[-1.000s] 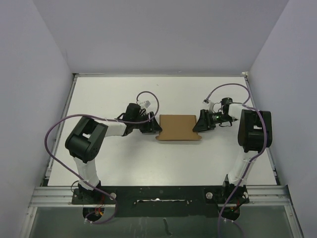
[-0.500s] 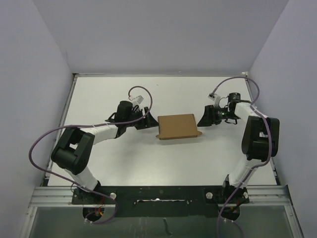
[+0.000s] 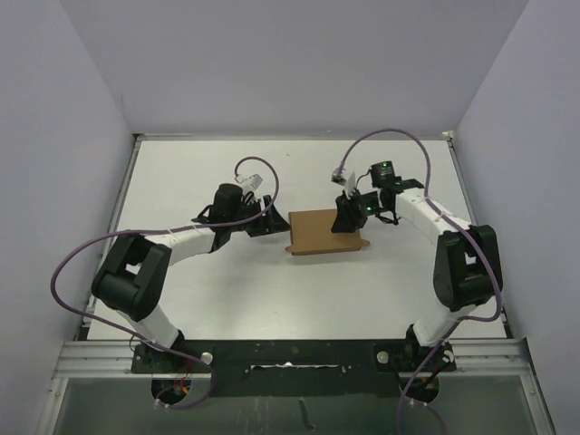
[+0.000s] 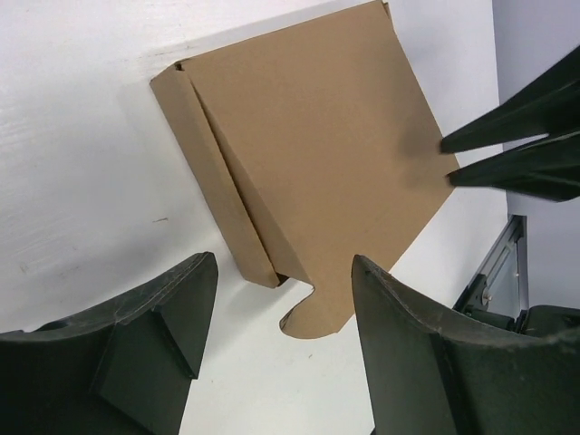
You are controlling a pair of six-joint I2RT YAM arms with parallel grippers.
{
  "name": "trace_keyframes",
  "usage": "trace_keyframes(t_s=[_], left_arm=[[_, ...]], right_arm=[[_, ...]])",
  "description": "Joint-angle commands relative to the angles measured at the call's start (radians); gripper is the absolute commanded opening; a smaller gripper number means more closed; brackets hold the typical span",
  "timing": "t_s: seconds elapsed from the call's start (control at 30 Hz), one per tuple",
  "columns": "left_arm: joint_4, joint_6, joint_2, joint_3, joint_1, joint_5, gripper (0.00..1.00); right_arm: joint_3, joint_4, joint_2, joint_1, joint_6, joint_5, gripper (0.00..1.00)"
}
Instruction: Fold the paper box
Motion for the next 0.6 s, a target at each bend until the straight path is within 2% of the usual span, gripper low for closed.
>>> trace_keyframes(t_s=[0.0, 0.13, 0.37, 0.57], left_arm=[[0.017, 0.012, 0.019, 0.048, -0.015, -0.002, 0.59], [0.034, 0.009, 0.063, 0.040, -0.017, 0.001, 0.59], [0.064, -0.004, 0.109, 0.038, -0.028, 0.001, 0.60], [0.125, -0.052, 0.153, 0.020, -0.042, -0.003, 0.62]], right_arm=[[0.061, -0.001, 0.090, 0.075, -0.030, 0.100, 0.21], [0.083, -0.028, 0.157, 0.107, -0.038, 0.165, 0.15], [0.095, -0.050, 0.216, 0.112, -0.040, 0.218, 0.14], [0.100, -0.058, 0.228, 0.112, -0.037, 0.199, 0.14]])
